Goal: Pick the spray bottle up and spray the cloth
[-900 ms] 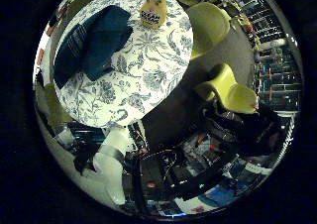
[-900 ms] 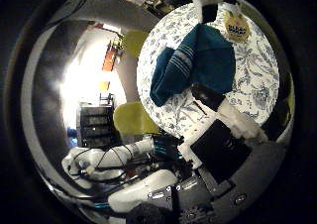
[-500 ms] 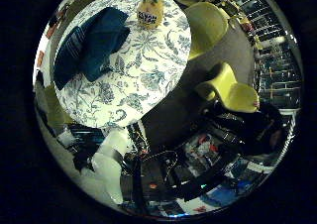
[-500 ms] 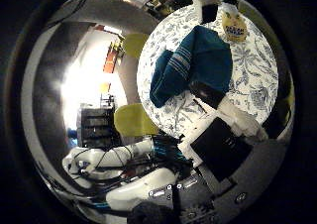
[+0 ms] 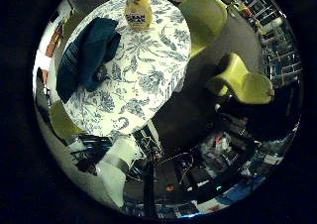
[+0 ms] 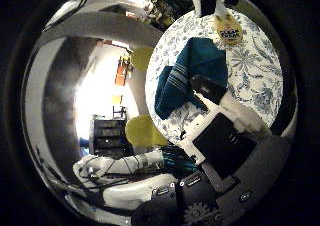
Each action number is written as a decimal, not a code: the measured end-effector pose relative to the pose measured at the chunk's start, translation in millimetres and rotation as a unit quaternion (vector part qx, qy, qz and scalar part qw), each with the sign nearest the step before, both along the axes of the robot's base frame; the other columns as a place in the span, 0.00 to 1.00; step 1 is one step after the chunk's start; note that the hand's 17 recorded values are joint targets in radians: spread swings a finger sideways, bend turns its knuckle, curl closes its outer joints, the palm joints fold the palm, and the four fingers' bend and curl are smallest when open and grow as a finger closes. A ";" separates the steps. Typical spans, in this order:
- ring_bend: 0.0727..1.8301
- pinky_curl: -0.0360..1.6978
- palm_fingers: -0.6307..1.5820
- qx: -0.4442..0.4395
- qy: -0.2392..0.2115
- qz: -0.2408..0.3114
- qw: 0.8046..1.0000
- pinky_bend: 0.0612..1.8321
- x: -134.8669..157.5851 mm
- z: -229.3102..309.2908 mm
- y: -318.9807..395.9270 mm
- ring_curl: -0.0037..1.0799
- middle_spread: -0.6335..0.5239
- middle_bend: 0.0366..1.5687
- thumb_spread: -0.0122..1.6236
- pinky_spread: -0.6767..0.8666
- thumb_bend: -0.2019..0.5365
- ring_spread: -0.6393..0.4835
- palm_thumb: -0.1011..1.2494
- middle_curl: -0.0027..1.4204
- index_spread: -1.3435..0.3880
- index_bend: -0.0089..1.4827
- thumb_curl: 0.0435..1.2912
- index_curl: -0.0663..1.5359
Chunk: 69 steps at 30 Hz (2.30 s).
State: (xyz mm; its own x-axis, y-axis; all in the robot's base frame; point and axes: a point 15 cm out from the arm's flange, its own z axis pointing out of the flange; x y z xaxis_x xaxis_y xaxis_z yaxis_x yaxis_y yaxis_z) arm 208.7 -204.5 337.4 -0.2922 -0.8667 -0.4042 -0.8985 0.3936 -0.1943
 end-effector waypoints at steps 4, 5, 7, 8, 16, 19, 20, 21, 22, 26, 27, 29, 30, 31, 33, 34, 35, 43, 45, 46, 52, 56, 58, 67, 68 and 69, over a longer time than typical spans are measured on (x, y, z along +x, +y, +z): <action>0.08 0.14 0.50 0.018 -0.018 -0.013 1.000 0.07 1.6 -0.9 -11.9 0.18 0.47 0.18 0.60 0.71 0.24 0.72 0.69 0.24 0.55 0.13 0.28 0.30; 0.08 0.14 0.50 0.018 -0.018 -0.013 1.000 0.07 1.0 -1.4 -12.2 0.18 0.47 0.18 0.60 0.71 0.24 0.72 0.69 0.24 0.55 0.13 0.28 0.30; 0.08 0.14 0.50 0.019 -0.018 -0.013 1.000 0.07 0.5 -1.4 -12.1 0.18 0.47 0.18 0.60 0.71 0.24 0.72 0.69 0.24 0.55 0.13 0.28 0.30; 0.08 0.14 0.50 0.021 -0.017 -0.011 1.000 0.07 0.1 -1.7 -10.7 0.19 0.47 0.18 0.60 0.70 0.24 0.72 0.69 0.25 0.56 0.13 0.28 0.30; 0.07 0.14 0.50 0.028 -0.015 -0.005 0.999 0.07 -1.6 -1.6 -4.5 0.19 0.47 0.18 0.60 0.70 0.24 0.72 0.69 0.25 0.56 0.13 0.28 0.29; 0.07 0.14 0.50 0.027 -0.014 -0.004 1.000 0.07 -1.6 -1.3 -4.2 0.20 0.48 0.18 0.60 0.70 0.24 0.72 0.69 0.25 0.55 0.13 0.28 0.29; 0.07 0.14 0.50 0.027 -0.013 -0.004 1.000 0.07 -1.6 -1.7 -4.0 0.20 0.48 0.18 0.60 0.70 0.24 0.72 0.69 0.25 0.55 0.13 0.28 0.29; 0.07 0.14 0.50 0.028 -0.013 -0.004 1.000 0.07 -1.6 -1.9 -4.0 0.20 0.49 0.18 0.60 0.70 0.24 0.72 0.69 0.25 0.55 0.13 0.28 0.29; 0.07 0.14 0.50 0.027 -0.012 -0.004 1.000 0.07 -1.9 -1.6 -4.0 0.20 0.49 0.18 0.60 0.70 0.24 0.72 0.69 0.25 0.55 0.13 0.28 0.29; 0.07 0.14 0.50 0.029 -0.011 -0.002 1.000 0.07 -2.8 -1.9 -2.3 0.20 0.49 0.18 0.60 0.70 0.24 0.72 0.69 0.25 0.55 0.13 0.28 0.29; 0.07 0.14 0.50 0.029 -0.011 -0.002 1.000 0.07 -2.7 -1.4 -2.6 0.20 0.49 0.18 0.60 0.70 0.24 0.72 0.69 0.25 0.55 0.14 0.28 0.30; 0.07 0.14 0.50 0.028 -0.010 -0.002 1.000 0.07 -3.0 -1.5 -2.7 0.19 0.49 0.18 0.60 0.70 0.24 0.72 0.69 0.25 0.55 0.14 0.28 0.30; 0.07 0.14 0.50 0.028 -0.011 -0.003 1.000 0.07 -3.2 -0.9 -3.3 0.19 0.49 0.17 0.60 0.70 0.24 0.72 0.69 0.25 0.55 0.14 0.28 0.30; 0.07 0.14 0.50 0.027 -0.011 -0.002 1.000 0.07 -3.1 -0.4 -3.5 0.19 0.49 0.17 0.60 0.70 0.24 0.72 0.69 0.25 0.55 0.14 0.28 0.30; 0.07 0.14 0.50 0.028 -0.011 -0.002 1.000 0.07 -3.0 -0.6 -3.7 0.19 0.49 0.17 0.60 0.70 0.24 0.72 0.69 0.25 0.56 0.14 0.28 0.30; 0.07 0.14 0.50 0.027 -0.011 -0.003 1.000 0.07 -3.0 -0.1 -3.9 0.19 0.49 0.17 0.60 0.70 0.24 0.72 0.69 0.25 0.56 0.14 0.28 0.30; 0.07 0.13 0.50 0.026 -0.011 -0.003 1.000 0.07 -3.1 0.3 -4.0 0.19 0.49 0.17 0.60 0.70 0.24 0.72 0.69 0.25 0.56 0.14 0.28 0.30; 0.07 0.13 0.50 0.032 -0.016 -0.019 0.999 0.07 -4.2 -3.9 -13.8 0.19 0.49 0.17 0.60 0.70 0.24 0.72 0.69 0.25 0.56 0.13 0.28 0.30; 0.07 0.14 0.49 0.042 -0.021 -0.028 0.998 0.08 -3.8 -7.1 -17.7 0.19 0.50 0.18 0.60 0.70 0.24 0.72 0.69 0.25 0.56 0.12 0.28 0.29; 0.08 0.14 0.49 0.050 -0.028 -0.034 0.998 0.08 -1.4 -8.1 -19.7 0.20 0.50 0.18 0.60 0.70 0.24 0.72 0.69 0.25 0.57 0.12 0.28 0.29; 0.12 0.15 0.47 0.115 -0.081 -0.102 0.985 0.10 10.5 -24.7 -49.8 0.22 0.52 0.18 0.61 0.70 0.24 0.73 0.66 0.25 0.60 0.10 0.27 0.25; 0.15 0.17 0.42 0.145 -0.109 -0.133 0.974 0.15 15.9 -38.2 -66.5 0.24 0.56 0.17 0.61 0.69 0.24 0.74 0.65 0.26 0.64 0.09 0.27 0.22; 0.15 0.18 0.40 0.155 -0.130 -0.145 0.968 0.17 20.7 -43.3 -74.1 0.24 0.59 0.17 0.61 0.69 0.24 0.74 0.64 0.26 0.65 0.09 0.26 0.21; 0.18 0.20 0.31 0.175 -0.212 -0.195 0.941 0.23 30.2 -71.7 -118.2 0.26 0.71 0.16 0.61 0.68 0.23 0.77 0.57 0.25 0.69 0.09 0.24 0.18; 0.18 0.20 0.30 0.174 -0.222 -0.200 0.938 0.23 31.4 -75.8 -123.9 0.26 0.71 0.16 0.61 0.69 0.23 0.78 0.57 0.25 0.69 0.09 0.23 0.18; 0.18 0.20 0.29 0.172 -0.232 -0.206 0.935 0.24 32.5 -78.6 -129.8 0.26 0.72 0.16 0.60 0.69 0.23 0.78 0.56 0.25 0.69 0.09 0.23 0.18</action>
